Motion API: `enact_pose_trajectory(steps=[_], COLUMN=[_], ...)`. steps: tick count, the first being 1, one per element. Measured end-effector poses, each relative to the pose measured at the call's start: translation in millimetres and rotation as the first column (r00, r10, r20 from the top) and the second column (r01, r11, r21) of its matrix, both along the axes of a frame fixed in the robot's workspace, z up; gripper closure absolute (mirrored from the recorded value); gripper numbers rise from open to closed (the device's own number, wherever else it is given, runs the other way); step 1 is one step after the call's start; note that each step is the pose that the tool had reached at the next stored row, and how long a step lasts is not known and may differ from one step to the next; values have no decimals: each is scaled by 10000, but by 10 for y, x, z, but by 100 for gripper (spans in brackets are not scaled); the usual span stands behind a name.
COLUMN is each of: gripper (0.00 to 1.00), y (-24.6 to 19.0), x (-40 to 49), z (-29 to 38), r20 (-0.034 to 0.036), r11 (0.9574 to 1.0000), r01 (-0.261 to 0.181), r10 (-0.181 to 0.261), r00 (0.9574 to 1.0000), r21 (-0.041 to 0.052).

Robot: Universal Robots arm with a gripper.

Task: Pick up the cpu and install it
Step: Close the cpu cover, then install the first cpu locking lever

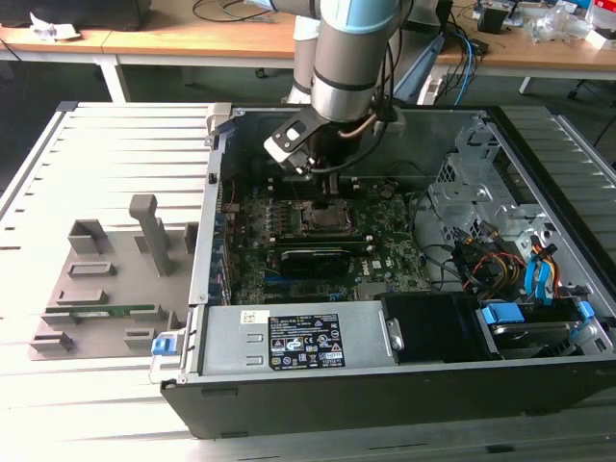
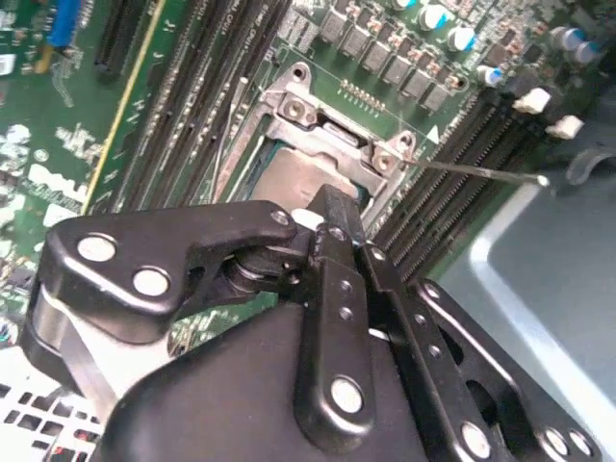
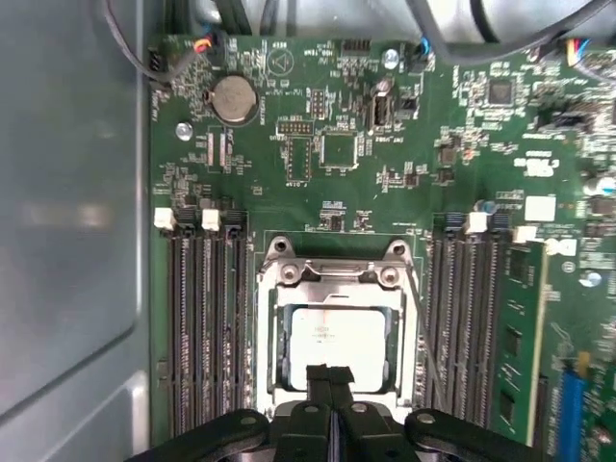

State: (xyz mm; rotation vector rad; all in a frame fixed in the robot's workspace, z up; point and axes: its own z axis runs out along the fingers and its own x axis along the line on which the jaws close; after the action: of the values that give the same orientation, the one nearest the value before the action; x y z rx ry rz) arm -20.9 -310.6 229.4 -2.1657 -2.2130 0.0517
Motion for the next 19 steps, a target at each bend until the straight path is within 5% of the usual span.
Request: enact_pose_trajectory(steps=[6,11,19], gripper=[89,89,89], y=[0,0,0], x=[1,1,1], z=[347,376,377], r20=[1,1,1], r11=[9999,9999,9934], r01=[-117,-123,-1146], r10=[117,123,1146], r00=[9999,9999,9934], r21=[74,77,77])
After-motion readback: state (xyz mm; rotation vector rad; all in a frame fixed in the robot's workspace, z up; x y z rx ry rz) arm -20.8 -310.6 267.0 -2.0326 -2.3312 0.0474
